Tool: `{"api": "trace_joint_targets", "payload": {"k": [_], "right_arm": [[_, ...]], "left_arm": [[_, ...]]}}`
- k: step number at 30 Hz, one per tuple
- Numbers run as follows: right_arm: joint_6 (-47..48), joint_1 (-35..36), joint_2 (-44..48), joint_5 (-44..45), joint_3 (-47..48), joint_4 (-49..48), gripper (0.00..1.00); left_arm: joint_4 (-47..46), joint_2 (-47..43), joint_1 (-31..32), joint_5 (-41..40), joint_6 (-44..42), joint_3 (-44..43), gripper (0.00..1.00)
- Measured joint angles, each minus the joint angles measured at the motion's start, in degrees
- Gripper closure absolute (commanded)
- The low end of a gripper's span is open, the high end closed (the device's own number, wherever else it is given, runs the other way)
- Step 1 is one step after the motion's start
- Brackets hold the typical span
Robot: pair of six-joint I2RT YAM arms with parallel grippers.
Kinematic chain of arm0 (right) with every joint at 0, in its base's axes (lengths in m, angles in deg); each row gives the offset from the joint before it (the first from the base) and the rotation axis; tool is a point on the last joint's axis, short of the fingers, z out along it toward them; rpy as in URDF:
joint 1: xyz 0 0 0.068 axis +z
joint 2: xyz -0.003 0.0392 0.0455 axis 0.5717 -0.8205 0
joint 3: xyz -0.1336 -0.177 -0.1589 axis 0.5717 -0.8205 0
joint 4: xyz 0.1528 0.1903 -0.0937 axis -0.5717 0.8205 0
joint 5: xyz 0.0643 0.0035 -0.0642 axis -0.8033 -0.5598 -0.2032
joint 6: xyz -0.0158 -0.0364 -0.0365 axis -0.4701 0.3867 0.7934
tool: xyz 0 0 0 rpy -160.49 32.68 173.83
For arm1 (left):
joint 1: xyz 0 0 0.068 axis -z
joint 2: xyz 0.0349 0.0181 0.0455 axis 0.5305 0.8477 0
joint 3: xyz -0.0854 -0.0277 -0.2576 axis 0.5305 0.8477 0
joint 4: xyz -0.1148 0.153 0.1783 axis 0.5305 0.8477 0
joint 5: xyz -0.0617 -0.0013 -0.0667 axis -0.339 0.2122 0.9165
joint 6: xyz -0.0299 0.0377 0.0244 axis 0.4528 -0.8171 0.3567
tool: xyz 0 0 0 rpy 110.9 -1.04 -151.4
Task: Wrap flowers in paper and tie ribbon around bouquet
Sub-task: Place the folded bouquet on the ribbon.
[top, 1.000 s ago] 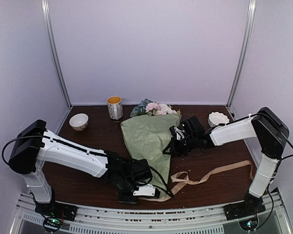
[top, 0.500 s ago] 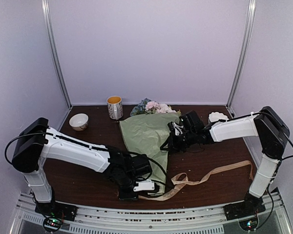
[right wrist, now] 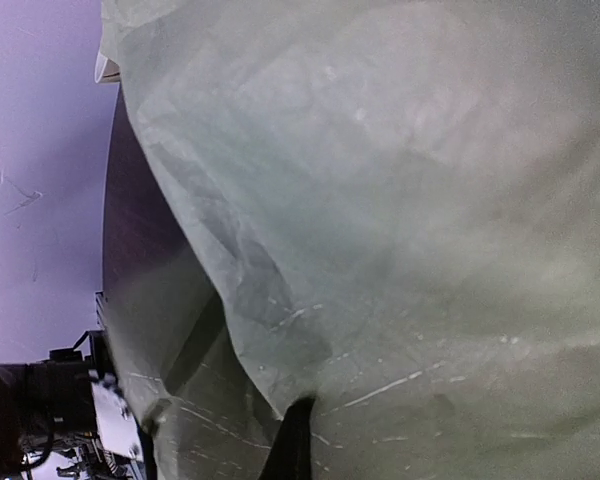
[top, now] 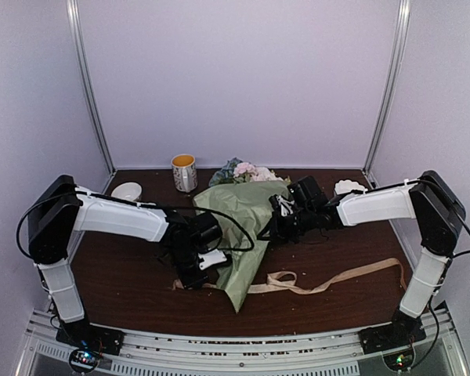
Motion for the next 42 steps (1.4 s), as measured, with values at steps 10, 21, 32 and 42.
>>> {"api": "trace_joint_targets", "payload": {"k": [10,21,32,42], "right_arm": [[1.07,0.02,0.00,-0.02,-0.02,0.48,1.00],[2.43,0.02,-0.55,0.22,-0.04,0.79,1.00],[3.61,0.02,-2.19,0.57,-0.74,0.85,1.00],[4.76,0.04,-2.49,0.87,-0.94,0.92,1.00]], "left_arm": [[-7.87,-0.15,-14.78,-3.61,7.15,0.37,1.00],[-16.06,-2.62,-32.94,-2.62,11.91,4.37,1.00],[-17.51,-12.59,-42.05,-4.98,13.97,4.68,1.00],[-14.23,-32.00,-42.05,-14.88,9.38,0.96,1.00]]}}
